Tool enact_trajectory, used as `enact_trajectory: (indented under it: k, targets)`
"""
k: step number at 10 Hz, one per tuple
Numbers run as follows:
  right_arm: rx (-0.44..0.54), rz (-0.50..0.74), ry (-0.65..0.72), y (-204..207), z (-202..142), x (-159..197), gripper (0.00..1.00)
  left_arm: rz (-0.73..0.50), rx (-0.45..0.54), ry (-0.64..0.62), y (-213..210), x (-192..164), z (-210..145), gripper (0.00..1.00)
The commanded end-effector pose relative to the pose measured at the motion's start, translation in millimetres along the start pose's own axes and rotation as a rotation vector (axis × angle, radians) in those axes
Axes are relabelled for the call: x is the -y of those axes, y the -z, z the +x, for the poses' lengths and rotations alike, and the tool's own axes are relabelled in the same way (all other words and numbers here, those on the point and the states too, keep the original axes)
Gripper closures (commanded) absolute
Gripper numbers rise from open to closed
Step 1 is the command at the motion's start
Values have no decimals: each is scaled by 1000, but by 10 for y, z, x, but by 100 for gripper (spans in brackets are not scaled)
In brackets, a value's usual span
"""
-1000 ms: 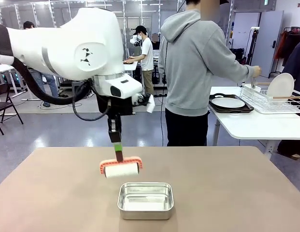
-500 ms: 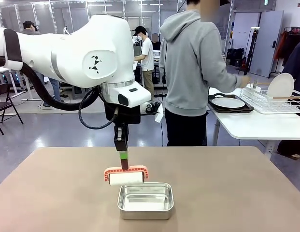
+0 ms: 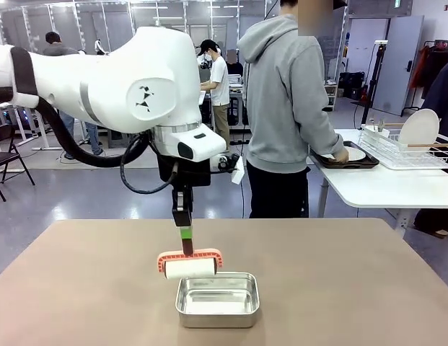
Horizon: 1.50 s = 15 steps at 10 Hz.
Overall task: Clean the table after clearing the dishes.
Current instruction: Place the Lint Roller back on top of the Airtight Container.
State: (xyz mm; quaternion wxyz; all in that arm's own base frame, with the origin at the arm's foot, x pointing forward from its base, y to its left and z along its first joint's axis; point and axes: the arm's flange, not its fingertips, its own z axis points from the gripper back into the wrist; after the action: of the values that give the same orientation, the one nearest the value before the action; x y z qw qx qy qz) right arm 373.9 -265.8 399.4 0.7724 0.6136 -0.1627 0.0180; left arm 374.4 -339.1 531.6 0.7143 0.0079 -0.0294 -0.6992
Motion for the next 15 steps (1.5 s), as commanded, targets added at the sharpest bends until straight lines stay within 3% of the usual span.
enact_trajectory:
  k: [1, 7, 15]
  targets:
    - [-1, 7, -17, 4, -17, -27, 0, -38, 20, 54, 136, -104, 175, 79]
    - [-1, 7, -17, 4, -17, -27, 0, -134, 34, 113, 594, -515, 403, 79]
    - [-1, 7, -17, 4, -17, -27, 0, -241, -22, 141, 1125, -1213, 306, 79]
